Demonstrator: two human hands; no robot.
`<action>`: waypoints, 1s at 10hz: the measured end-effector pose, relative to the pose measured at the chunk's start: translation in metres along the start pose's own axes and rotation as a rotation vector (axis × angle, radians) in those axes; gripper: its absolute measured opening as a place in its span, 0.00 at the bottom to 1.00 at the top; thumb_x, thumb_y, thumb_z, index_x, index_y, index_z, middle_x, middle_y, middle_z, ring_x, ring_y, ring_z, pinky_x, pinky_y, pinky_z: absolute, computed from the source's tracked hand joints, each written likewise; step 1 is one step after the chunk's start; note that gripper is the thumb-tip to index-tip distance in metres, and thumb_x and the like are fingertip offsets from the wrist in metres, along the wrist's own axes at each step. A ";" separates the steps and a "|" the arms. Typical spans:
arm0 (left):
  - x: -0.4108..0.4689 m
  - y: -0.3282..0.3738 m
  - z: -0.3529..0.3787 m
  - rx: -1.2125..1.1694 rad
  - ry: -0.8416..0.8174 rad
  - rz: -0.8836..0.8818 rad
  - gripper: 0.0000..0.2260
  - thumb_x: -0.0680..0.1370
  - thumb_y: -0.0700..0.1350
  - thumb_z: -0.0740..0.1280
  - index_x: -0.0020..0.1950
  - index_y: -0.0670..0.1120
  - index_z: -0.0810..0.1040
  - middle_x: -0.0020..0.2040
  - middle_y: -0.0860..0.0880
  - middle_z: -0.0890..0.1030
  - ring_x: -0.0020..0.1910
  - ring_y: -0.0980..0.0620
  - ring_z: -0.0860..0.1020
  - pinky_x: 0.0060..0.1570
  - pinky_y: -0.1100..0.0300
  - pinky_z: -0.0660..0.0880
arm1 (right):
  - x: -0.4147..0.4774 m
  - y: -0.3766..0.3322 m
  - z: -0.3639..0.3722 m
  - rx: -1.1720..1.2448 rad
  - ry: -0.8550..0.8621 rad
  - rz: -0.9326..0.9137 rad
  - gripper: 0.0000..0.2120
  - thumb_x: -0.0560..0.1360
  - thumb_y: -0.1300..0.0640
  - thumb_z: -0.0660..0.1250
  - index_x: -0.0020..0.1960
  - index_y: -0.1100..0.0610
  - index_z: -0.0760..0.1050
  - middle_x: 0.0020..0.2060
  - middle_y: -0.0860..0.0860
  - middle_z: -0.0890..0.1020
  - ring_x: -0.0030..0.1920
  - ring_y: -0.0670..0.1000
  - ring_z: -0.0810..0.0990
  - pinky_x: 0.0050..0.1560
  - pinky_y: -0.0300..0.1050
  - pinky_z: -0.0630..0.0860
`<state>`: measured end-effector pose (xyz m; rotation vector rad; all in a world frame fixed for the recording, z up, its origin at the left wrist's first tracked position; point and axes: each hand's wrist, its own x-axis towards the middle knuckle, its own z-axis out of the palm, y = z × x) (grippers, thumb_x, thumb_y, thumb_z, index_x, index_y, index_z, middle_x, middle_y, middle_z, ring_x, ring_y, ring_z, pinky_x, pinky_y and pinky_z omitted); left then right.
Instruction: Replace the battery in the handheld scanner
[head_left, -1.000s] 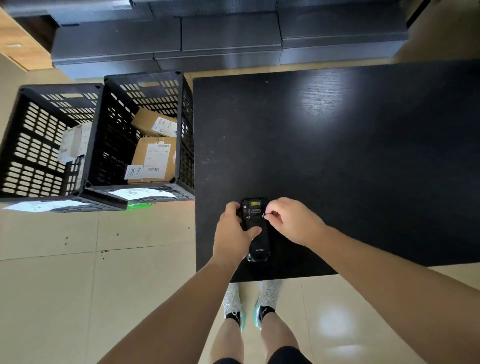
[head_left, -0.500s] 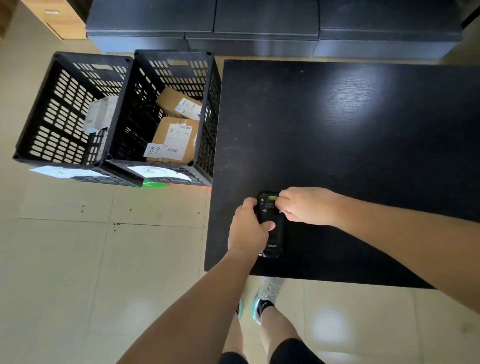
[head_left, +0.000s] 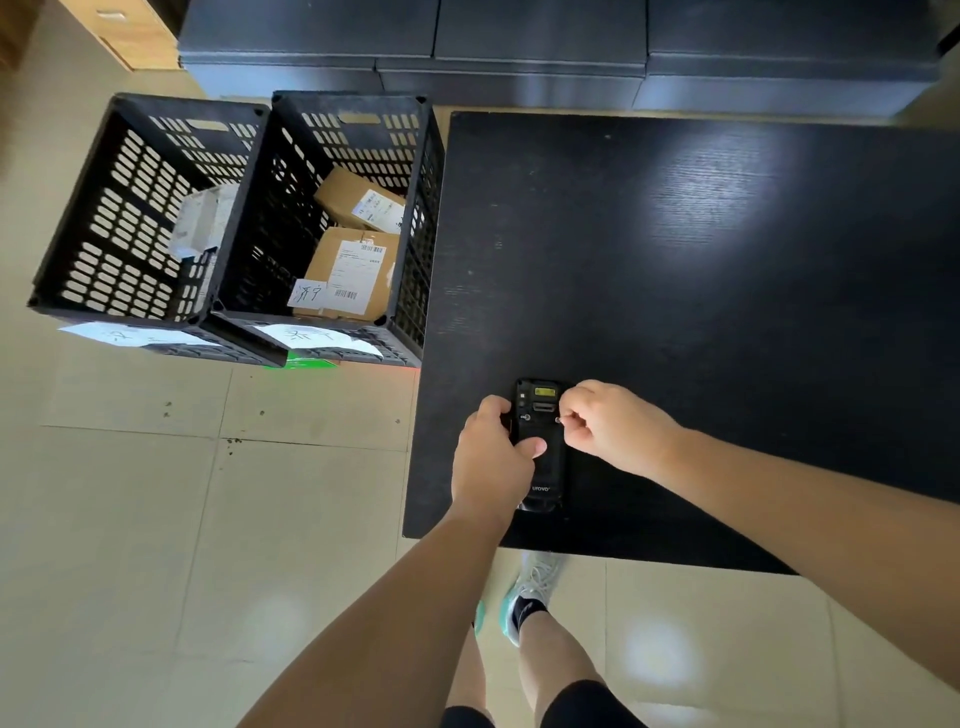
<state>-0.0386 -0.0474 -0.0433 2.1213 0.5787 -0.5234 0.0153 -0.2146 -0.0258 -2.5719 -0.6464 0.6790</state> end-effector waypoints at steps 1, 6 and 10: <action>0.000 -0.001 0.002 -0.006 0.024 -0.003 0.24 0.72 0.47 0.76 0.65 0.51 0.71 0.52 0.51 0.79 0.50 0.50 0.79 0.53 0.50 0.79 | -0.004 -0.008 0.007 0.060 0.060 0.120 0.06 0.77 0.59 0.63 0.48 0.59 0.77 0.46 0.52 0.78 0.43 0.53 0.77 0.43 0.48 0.77; -0.002 -0.003 0.005 -0.061 0.052 -0.038 0.22 0.71 0.47 0.76 0.62 0.51 0.71 0.43 0.54 0.80 0.42 0.54 0.80 0.48 0.51 0.81 | -0.005 -0.029 0.015 0.057 0.068 0.325 0.07 0.79 0.59 0.59 0.51 0.61 0.74 0.48 0.56 0.76 0.45 0.55 0.77 0.44 0.50 0.78; -0.005 -0.002 -0.002 -0.026 0.003 -0.006 0.23 0.74 0.51 0.73 0.66 0.50 0.71 0.45 0.57 0.78 0.45 0.55 0.79 0.46 0.61 0.76 | -0.033 -0.023 0.037 0.376 0.456 0.455 0.05 0.76 0.57 0.68 0.52 0.54 0.78 0.43 0.48 0.79 0.39 0.45 0.79 0.42 0.40 0.77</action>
